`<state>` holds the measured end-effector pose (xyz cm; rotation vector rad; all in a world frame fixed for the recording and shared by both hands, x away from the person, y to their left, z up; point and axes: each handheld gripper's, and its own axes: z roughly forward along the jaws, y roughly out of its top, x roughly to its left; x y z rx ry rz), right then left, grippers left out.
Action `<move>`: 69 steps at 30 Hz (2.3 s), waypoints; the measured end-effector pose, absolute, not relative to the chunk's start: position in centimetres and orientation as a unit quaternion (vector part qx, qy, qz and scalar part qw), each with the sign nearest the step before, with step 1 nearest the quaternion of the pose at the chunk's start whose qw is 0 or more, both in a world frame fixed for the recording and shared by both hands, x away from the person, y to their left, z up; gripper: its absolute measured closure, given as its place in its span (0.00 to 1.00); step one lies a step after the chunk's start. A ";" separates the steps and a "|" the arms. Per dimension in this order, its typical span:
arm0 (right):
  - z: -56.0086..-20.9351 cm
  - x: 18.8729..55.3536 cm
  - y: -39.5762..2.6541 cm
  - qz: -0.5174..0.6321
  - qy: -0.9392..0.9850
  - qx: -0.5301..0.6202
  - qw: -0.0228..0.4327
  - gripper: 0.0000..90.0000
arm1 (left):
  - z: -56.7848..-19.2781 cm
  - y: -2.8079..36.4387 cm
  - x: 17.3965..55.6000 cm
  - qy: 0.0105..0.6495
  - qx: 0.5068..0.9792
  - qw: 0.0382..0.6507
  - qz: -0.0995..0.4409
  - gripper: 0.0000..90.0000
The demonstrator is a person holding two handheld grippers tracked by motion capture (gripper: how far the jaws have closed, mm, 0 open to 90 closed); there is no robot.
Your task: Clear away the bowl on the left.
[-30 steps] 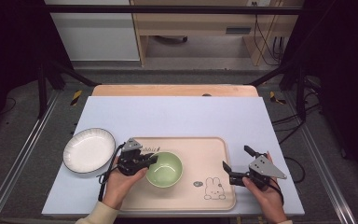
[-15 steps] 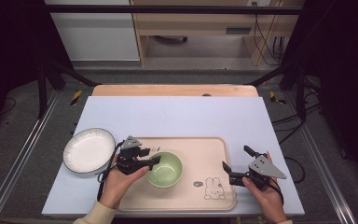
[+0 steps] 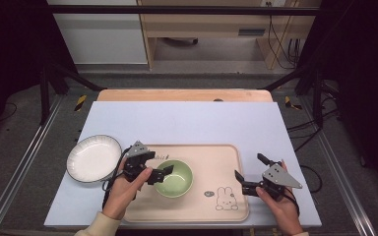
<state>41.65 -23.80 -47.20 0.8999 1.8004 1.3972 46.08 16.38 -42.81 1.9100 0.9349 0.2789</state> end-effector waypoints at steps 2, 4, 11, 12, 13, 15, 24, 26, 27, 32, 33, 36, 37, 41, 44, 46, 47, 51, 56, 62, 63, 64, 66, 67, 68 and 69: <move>-47.2 41.6 -23.8 0.537 0.691 0.345 0.339 0.03 | -42.8 16.5 46.1 0.379 0.781 0.482 0.118 0.08; -47.2 41.6 -23.8 0.536 0.692 0.345 0.339 0.03 | -42.7 16.7 46.1 0.373 0.781 0.486 0.119 0.08; -47.2 41.6 -23.8 0.536 0.692 0.346 0.338 0.03 | -42.0 17.5 46.2 0.371 0.779 0.488 0.133 0.05; -47.2 41.7 -23.8 0.536 0.692 0.345 0.338 0.03 | -41.9 17.7 46.2 0.372 0.777 0.490 0.134 0.05; -47.2 41.7 -23.8 0.536 0.692 0.345 0.338 0.03 | -41.8 17.8 46.2 0.374 0.775 0.491 0.135 0.05; -47.2 41.6 -23.8 0.536 0.692 0.345 0.338 0.03 | -41.6 18.1 46.2 0.375 0.773 0.494 0.137 0.05; -47.2 41.7 -23.8 0.536 0.693 0.348 0.334 0.04 | -41.0 19.0 46.3 0.373 0.767 0.501 0.147 0.06; -47.2 41.7 -23.8 0.536 0.693 0.346 0.335 0.04 | -40.9 19.2 46.3 0.373 0.769 0.499 0.144 0.06; -47.2 41.7 -23.8 0.536 0.693 0.345 0.336 0.04 | -40.9 19.2 46.2 0.372 0.769 0.500 0.142 0.06; -47.2 41.6 -23.8 0.536 0.693 0.345 0.336 0.04 | -40.8 19.2 46.2 0.371 0.768 0.502 0.146 0.06; -47.2 41.6 -23.8 0.536 0.693 0.345 0.337 0.04 | -40.8 19.3 46.2 0.370 0.768 0.502 0.148 0.06; -47.2 41.6 -23.8 0.536 0.693 0.344 0.337 0.04 | -40.7 19.5 46.2 0.366 0.766 0.506 0.151 0.06; -47.2 41.6 -23.8 0.536 0.693 0.344 0.337 0.04 | -40.6 19.6 46.3 0.365 0.765 0.508 0.153 0.06; -47.2 41.6 -23.8 0.536 0.693 0.344 0.336 0.04 | -40.3 20.2 46.3 0.365 0.760 0.514 0.158 0.06; -47.2 41.6 -23.8 0.536 0.693 0.345 0.336 0.04 | -40.1 20.8 46.4 0.366 0.756 0.518 0.162 0.06; -47.2 41.6 -23.8 0.536 0.693 0.345 0.336 0.04 | -39.9 21.2 46.4 0.368 0.752 0.522 0.165 0.06; -47.2 41.6 -23.8 0.537 0.693 0.344 0.336 0.04 | -39.8 21.3 46.4 0.368 0.751 0.522 0.167 0.06; -47.2 41.6 -23.8 0.536 0.693 0.345 0.336 0.04 | -39.5 22.0 46.4 0.369 0.745 0.528 0.172 0.06; -47.2 41.6 -23.8 0.536 0.693 0.345 0.336 0.04 | -39.1 22.8 46.4 0.368 0.740 0.536 0.173 0.06; -47.2 41.6 -23.8 0.536 0.693 0.345 0.336 0.04 | -38.7 23.5 46.4 0.368 0.734 0.543 0.178 0.06; -47.2 41.6 -23.8 0.536 0.693 0.345 0.336 0.04 | -38.7 23.6 46.4 0.368 0.733 0.544 0.179 0.06; -47.2 41.6 -23.8 0.536 0.693 0.345 0.336 0.04 | -38.7 23.7 46.4 0.369 0.732 0.544 0.179 0.06; -47.2 41.6 -23.8 0.536 0.694 0.344 0.335 0.04 | -38.6 24.0 46.4 0.370 0.729 0.547 0.179 0.06; -47.2 41.6 -23.8 0.536 0.694 0.345 0.335 0.04 | -38.5 24.2 46.5 0.371 0.729 0.547 0.179 0.06; -47.2 41.6 -23.8 0.536 0.694 0.345 0.335 0.04 | -38.5 24.4 46.5 0.372 0.726 0.549 0.180 0.06; -47.2 41.6 -23.8 0.536 0.694 0.345 0.335 0.04 | -38.5 24.6 46.5 0.373 0.726 0.548 0.181 0.06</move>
